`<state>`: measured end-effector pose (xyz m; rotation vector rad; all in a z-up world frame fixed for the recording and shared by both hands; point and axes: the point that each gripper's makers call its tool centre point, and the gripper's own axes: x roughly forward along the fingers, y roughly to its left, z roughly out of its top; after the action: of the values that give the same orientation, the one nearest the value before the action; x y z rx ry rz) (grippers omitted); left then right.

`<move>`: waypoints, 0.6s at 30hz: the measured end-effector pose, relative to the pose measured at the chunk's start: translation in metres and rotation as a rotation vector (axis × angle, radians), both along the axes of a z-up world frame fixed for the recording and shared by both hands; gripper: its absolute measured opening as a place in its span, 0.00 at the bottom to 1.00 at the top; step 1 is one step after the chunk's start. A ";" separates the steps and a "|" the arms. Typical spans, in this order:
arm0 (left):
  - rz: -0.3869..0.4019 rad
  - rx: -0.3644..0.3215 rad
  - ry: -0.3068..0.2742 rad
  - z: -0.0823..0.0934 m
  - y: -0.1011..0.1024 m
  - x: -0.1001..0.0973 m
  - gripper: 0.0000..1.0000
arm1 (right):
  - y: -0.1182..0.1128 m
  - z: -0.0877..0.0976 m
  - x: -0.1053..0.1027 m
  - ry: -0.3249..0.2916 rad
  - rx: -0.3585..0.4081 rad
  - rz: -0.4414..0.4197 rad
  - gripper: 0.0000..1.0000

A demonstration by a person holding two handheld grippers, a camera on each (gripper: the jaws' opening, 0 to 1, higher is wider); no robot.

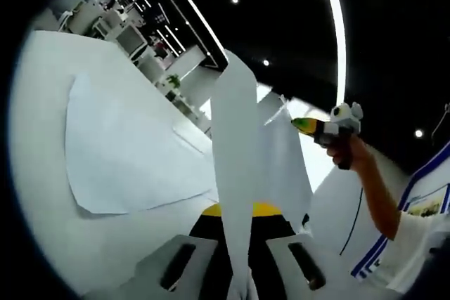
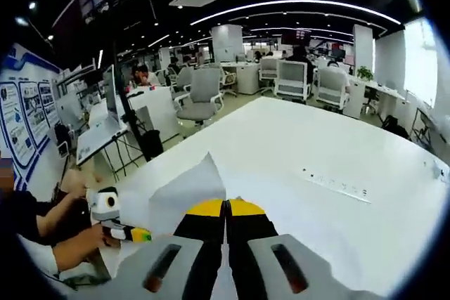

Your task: Organize the stack of printing papers by aligning and flattening the scattered papers on the table

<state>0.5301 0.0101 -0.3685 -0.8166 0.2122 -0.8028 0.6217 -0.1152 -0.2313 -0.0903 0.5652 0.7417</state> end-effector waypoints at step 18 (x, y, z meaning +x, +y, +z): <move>-0.021 -0.021 -0.034 0.004 -0.004 -0.004 0.14 | -0.008 -0.017 0.008 0.124 0.185 -0.117 0.00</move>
<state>0.5263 0.0058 -0.3645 -0.8210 0.1831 -0.8391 0.6298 -0.1232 -0.2483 0.1601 0.6123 0.6854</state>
